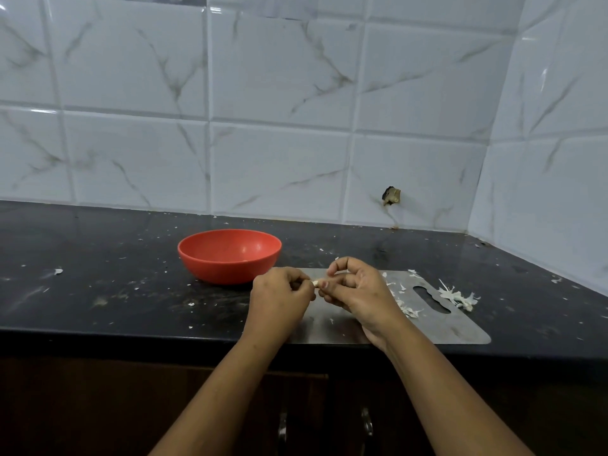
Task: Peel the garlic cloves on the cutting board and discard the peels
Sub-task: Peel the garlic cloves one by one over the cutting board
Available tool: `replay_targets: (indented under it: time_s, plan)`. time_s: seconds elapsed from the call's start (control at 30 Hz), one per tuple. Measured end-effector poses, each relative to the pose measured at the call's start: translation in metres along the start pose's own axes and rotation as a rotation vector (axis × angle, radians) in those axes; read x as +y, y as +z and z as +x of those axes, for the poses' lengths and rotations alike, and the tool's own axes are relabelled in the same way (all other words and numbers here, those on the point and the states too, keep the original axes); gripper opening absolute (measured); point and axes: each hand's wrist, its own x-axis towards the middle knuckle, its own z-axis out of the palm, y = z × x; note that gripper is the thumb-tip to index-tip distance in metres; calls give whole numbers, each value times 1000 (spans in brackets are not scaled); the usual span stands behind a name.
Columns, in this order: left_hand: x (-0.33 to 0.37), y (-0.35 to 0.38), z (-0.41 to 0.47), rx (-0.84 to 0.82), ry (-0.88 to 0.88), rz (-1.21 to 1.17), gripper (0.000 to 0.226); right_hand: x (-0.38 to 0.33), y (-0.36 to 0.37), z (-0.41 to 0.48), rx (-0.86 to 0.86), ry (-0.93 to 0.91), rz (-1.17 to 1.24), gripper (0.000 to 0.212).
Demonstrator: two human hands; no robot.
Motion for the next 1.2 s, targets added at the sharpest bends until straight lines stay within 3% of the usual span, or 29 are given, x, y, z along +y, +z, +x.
replay_targets:
  time_s: [0.27, 0.47, 0.63, 0.9, 1.2]
  plan:
    - [-5, -4, 5, 36, -72, -192, 6, 1, -2, 2, -20, 82, 0, 18]
    - [-7, -1, 5, 3, -51, -62, 12, 2, -2, 2, 35, 39, 59, 16]
    - [-5, 5, 2, -58, 104, 135, 16, 2, -3, 1, 28, 29, 56, 16]
    - [-5, 1, 3, 1, 111, -103, 12, 4, -4, 2, 33, 20, 36, 19]
    - [-8, 2, 1, 102, 82, -149, 15, 0, -3, 1, -1, 41, 86, 14]
